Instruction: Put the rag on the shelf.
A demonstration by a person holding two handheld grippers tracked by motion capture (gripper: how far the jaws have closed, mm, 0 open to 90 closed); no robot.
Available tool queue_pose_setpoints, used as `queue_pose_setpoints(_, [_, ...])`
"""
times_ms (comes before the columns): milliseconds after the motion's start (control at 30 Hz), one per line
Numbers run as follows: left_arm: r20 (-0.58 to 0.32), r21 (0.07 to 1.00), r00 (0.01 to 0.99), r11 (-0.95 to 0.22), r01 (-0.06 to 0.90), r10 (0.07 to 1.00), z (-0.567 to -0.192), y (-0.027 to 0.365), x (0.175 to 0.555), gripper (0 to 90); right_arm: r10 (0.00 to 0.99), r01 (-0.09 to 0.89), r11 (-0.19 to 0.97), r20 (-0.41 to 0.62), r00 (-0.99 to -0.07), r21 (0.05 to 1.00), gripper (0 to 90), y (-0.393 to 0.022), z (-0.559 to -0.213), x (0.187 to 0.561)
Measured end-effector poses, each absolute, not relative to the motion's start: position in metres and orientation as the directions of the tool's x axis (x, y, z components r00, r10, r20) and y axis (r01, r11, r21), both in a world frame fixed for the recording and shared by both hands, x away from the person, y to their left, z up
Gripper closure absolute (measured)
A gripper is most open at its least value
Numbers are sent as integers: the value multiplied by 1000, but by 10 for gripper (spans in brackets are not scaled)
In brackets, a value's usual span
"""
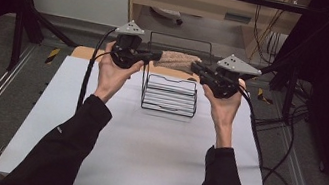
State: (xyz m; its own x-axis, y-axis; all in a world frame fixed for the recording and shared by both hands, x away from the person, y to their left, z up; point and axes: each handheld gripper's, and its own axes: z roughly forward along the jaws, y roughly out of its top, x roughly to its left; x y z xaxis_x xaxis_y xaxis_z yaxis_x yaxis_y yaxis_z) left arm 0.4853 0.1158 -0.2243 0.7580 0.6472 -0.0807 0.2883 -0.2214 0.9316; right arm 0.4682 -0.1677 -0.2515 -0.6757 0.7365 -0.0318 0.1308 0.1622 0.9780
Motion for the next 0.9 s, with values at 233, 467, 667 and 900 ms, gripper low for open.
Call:
queue_pose_setpoints(233, [-74, 923, 769, -249, 295, 635, -234, 115, 483, 898, 727, 146, 173, -26, -687, 974, 814, -169, -255, 468])
queue_pose_setpoints(467, [-46, 921, 768, -271, 281, 639, -237, 114, 482, 899, 724, 152, 169, -18, -689, 974, 717, -170, -255, 465])
queue_pose_setpoints(667, [-27, 918, 769, -289, 273, 639, -241, 112, 481, 899, 717, 145, 125, 11, -697, 981, 678, -175, -251, 462])
queue_pose_setpoints(900, [-7, 910, 773, -317, 269, 635, -251, 109, 481, 898, 700, 190, 142, 37, -713, 972, 822, -174, -253, 464])
